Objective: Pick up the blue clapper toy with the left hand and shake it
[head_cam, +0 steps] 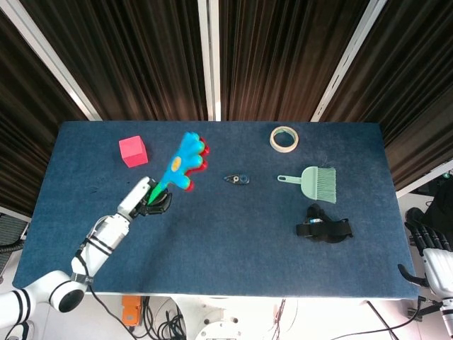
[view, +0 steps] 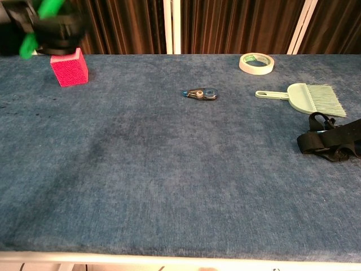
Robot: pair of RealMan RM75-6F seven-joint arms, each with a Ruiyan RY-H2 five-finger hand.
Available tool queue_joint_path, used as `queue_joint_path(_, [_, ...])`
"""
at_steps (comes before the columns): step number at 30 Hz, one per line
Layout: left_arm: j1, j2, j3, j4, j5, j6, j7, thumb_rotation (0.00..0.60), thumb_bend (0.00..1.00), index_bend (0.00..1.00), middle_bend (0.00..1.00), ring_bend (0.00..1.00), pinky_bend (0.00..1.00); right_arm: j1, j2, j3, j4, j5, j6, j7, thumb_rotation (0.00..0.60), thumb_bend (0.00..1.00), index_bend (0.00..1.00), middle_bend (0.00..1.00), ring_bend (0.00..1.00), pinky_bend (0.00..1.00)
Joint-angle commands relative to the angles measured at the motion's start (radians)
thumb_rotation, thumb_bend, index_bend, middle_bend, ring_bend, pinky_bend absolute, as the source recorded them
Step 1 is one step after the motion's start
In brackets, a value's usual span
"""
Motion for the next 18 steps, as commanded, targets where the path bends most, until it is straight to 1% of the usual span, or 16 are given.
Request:
queue_joint_path(1, [0.053,0.022,-0.063,-0.040,0.033,0.117,-0.182,0.600,0.65,1.00,1.00,1.00,1.00,0.000,-0.001,0.000,-0.002,-0.001,0.001,-0.003,0.600,0.21,0.00,0.03,0.00,0.00])
queue_joint_path(2, [0.046,0.018,-0.041,-0.021,0.059,0.108,-0.136,0.600,0.65,1.00,1.00,1.00,1.00,0.000,-0.001,0.000,-0.003,-0.002,0.002,-0.004,0.600,0.21,0.00,0.03,0.00,0.00])
queue_joint_path(5, [0.010,-0.004,0.051,0.086,0.167,0.060,0.133,0.600,0.66,1.00,1.00,1.00,1.00,0.000,0.001,0.000,-0.006,-0.002,0.004,-0.007,0.600,0.21,0.00,0.03,0.00,0.00])
queue_joint_path(6, [-0.008,-0.015,0.090,0.130,0.209,0.029,0.262,0.600,0.66,1.00,1.00,1.00,1.00,-0.001,0.001,0.000,-0.007,-0.001,0.005,-0.008,0.600,0.21,0.00,0.03,0.00,0.00])
queue_joint_path(8, [-0.030,-0.033,0.139,0.195,0.258,-0.019,0.469,0.600,0.66,1.00,1.00,1.00,1.00,-0.002,0.002,0.000,-0.007,0.000,0.005,-0.007,0.600,0.21,0.00,0.03,0.00,0.00])
queue_joint_path(9, [-0.043,-0.046,0.166,0.237,0.282,-0.055,0.615,0.600,0.66,1.00,1.00,1.00,1.00,-0.002,0.003,0.000,-0.006,0.001,0.005,-0.006,0.600,0.21,0.00,0.03,0.00,0.00])
queue_joint_path(10, [-0.054,-0.058,0.186,0.271,0.295,-0.091,0.749,0.600,0.66,1.00,1.00,1.00,1.00,-0.003,0.004,0.000,-0.005,0.003,0.004,-0.004,0.600,0.21,0.00,0.03,0.00,0.00])
queue_joint_path(11, [-0.059,-0.066,0.197,0.289,0.294,-0.118,0.833,0.600,0.66,1.00,1.00,1.00,1.00,-0.003,0.004,0.000,-0.004,0.003,0.004,-0.002,0.600,0.21,0.00,0.03,0.00,0.00])
queue_joint_path(12, [-0.064,-0.070,0.207,0.298,0.281,-0.153,0.896,0.600,0.66,1.00,1.00,1.00,1.00,-0.003,0.004,0.000,-0.002,0.004,0.004,0.000,0.600,0.21,0.00,0.03,0.00,0.00])
queue_joint_path(15, [-0.075,-0.076,0.215,0.309,0.215,-0.235,1.023,0.600,0.66,1.00,1.00,1.00,1.00,-0.003,0.004,0.001,0.004,0.007,0.002,0.007,0.600,0.21,0.00,0.03,0.00,0.00])
queue_joint_path(18, [-0.075,-0.076,0.210,0.305,0.164,-0.254,1.081,0.600,0.66,1.00,1.00,1.00,1.00,-0.003,0.004,0.001,0.011,0.011,-0.003,0.014,0.600,0.21,0.00,0.03,0.00,0.00])
